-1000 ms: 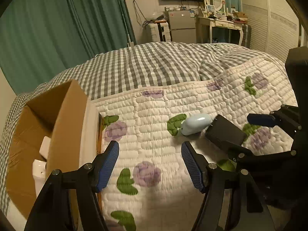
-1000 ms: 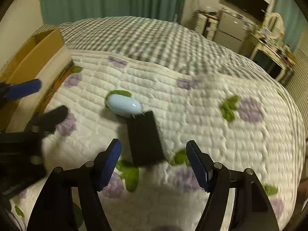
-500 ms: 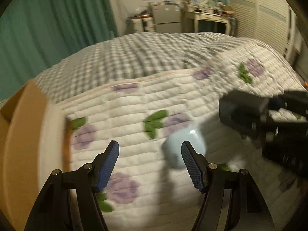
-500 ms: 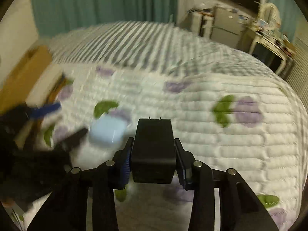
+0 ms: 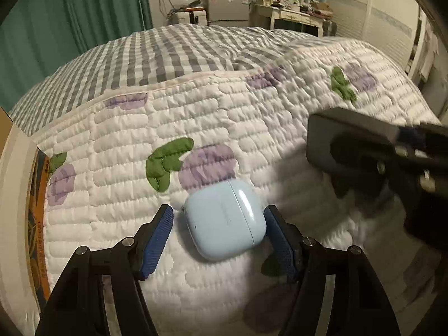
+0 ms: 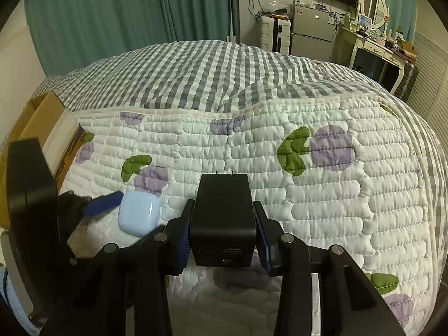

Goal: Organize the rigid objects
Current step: 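Grasp the black power bank with the right tool while the left tool grasps the light blue earbud case, then carry the power bank and earbud case into the box and open both tools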

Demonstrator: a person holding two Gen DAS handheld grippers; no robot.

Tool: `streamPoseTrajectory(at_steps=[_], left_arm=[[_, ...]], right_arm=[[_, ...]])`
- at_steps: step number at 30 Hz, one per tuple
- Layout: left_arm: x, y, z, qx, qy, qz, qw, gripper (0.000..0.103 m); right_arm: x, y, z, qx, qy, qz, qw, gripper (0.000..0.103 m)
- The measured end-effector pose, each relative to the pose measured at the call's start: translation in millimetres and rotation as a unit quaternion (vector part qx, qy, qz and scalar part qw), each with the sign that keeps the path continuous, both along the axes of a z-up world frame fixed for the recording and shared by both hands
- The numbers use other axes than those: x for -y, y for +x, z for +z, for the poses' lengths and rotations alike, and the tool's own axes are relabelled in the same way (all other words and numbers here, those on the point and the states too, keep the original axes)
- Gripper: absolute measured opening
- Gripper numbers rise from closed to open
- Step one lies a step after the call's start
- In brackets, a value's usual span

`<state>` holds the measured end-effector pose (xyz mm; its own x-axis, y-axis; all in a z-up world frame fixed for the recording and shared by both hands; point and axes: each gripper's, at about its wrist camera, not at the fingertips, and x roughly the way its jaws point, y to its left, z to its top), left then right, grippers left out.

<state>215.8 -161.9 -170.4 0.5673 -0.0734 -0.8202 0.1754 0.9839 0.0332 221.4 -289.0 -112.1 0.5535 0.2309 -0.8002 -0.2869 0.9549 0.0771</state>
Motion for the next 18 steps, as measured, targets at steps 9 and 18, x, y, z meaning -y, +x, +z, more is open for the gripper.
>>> streamPoseTrajectory(at_steps=[9,18], left_arm=[[-3.1,-11.3,10.8,0.005,-0.005,-0.016,0.9998,0.055],[-29.3,-54.1,50.2,0.031,0.001,0.002,0.9995,0.055]], right_arm=[[-7.0,-7.2,-5.7,0.007,-0.022,0.003,1.000,0.038],[-22.1,-29.7,0.7,0.021,-0.059,0.016,0.998,0.038]])
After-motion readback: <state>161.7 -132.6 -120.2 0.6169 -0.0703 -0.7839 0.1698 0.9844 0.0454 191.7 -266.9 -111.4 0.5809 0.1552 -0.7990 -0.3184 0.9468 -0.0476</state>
